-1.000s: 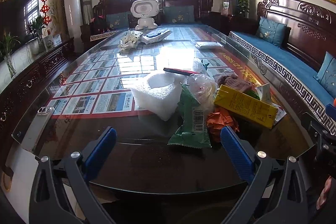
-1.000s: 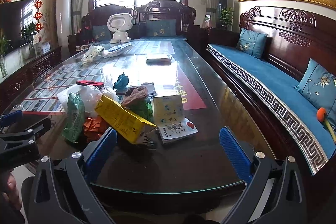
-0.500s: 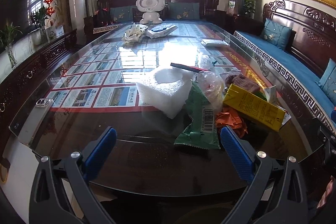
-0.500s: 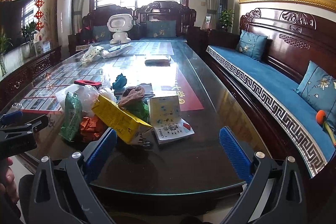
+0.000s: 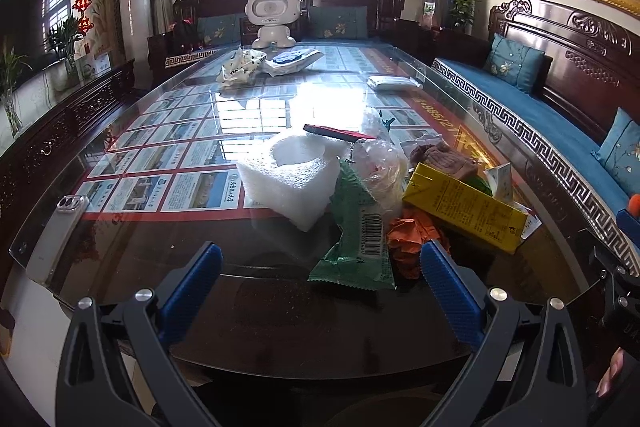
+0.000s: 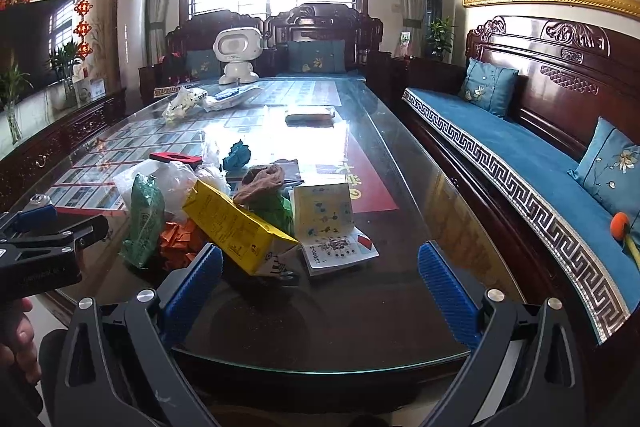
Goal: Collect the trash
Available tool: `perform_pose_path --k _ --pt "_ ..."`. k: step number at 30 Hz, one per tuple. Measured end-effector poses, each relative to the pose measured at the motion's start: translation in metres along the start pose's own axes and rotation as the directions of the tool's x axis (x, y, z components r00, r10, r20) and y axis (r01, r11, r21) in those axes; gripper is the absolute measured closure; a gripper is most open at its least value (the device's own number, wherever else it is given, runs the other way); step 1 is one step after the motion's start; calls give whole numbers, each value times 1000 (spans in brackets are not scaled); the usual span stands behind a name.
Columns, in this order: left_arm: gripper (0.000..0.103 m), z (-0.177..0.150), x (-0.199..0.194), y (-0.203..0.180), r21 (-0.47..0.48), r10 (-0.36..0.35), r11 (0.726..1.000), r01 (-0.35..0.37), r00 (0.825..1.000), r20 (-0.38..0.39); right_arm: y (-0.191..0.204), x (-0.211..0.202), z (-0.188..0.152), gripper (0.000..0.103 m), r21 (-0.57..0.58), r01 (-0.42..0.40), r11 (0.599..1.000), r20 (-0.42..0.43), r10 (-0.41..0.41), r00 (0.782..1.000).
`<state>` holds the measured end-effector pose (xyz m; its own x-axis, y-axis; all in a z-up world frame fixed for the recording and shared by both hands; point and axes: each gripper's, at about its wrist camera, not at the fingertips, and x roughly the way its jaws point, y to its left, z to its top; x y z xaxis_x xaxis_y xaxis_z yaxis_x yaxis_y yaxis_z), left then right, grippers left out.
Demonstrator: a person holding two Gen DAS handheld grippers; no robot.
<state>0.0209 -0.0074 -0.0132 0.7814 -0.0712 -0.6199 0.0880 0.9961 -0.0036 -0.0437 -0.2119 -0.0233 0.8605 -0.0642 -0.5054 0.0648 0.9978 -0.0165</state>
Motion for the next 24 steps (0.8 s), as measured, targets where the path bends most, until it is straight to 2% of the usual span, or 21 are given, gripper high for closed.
perform_pose_path --k 24 --pt "4 3 23 -5 -14 4 1000 -4 999 -44 -7 10 -5 8 24 -24 999 -9 24 1000"
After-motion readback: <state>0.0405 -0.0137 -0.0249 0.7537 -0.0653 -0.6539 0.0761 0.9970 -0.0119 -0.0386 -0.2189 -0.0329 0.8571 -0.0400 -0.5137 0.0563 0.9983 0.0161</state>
